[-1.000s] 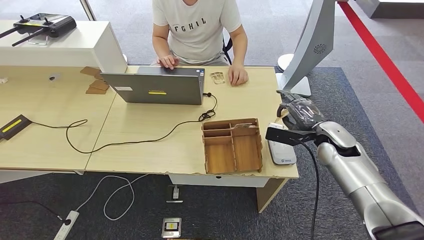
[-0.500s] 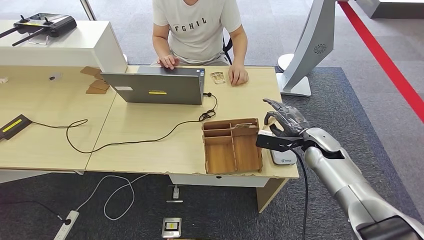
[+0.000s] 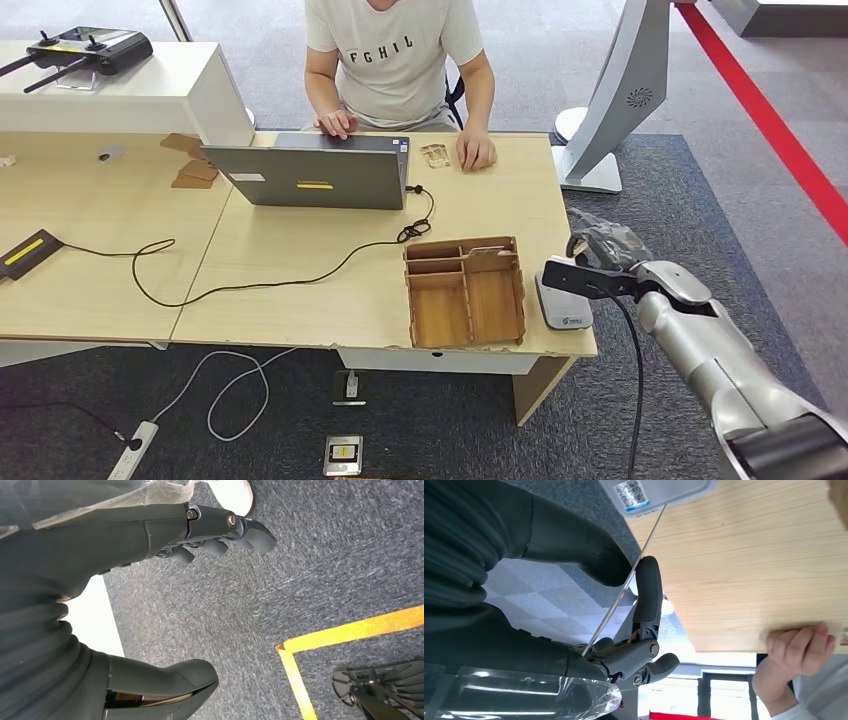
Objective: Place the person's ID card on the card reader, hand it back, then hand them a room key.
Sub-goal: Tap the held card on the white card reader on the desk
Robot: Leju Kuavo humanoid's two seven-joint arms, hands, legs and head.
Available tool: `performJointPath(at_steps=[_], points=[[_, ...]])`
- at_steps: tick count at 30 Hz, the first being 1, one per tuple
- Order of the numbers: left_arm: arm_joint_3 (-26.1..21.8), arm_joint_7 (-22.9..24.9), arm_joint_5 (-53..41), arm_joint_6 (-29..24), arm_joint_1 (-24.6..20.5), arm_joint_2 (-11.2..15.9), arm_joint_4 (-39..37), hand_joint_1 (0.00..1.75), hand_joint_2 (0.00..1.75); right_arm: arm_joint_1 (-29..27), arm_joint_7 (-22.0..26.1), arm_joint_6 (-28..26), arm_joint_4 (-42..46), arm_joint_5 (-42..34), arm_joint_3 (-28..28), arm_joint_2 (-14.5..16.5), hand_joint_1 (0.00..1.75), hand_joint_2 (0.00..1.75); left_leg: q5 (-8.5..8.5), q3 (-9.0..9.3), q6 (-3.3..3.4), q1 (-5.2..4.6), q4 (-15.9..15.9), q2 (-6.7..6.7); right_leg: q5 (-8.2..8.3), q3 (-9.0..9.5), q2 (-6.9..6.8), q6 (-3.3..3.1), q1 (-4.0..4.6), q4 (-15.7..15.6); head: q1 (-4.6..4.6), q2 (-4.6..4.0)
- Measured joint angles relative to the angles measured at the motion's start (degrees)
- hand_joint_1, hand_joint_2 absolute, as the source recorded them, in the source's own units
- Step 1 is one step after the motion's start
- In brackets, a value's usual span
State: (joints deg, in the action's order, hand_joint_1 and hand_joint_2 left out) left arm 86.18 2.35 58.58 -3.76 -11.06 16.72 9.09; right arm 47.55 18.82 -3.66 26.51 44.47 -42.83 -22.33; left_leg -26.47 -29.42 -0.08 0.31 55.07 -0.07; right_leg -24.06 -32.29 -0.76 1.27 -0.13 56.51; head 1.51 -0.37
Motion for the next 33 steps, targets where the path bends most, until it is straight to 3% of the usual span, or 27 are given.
performJointPath(at_steps=[33], points=[[-1.3, 0.8, 1.3, -0.4, 0.1, -0.3, 0.0, 0.00, 1.75, -2.0, -0.4, 2.0, -5.8, -1.0, 0.1, 1.5, 1.75, 1.75, 0.00, 0.02, 0.00, 0.02, 0.0, 0.01, 0.00, 0.03, 0.01, -0.01, 0.03, 0.0, -0.01, 0.00]])
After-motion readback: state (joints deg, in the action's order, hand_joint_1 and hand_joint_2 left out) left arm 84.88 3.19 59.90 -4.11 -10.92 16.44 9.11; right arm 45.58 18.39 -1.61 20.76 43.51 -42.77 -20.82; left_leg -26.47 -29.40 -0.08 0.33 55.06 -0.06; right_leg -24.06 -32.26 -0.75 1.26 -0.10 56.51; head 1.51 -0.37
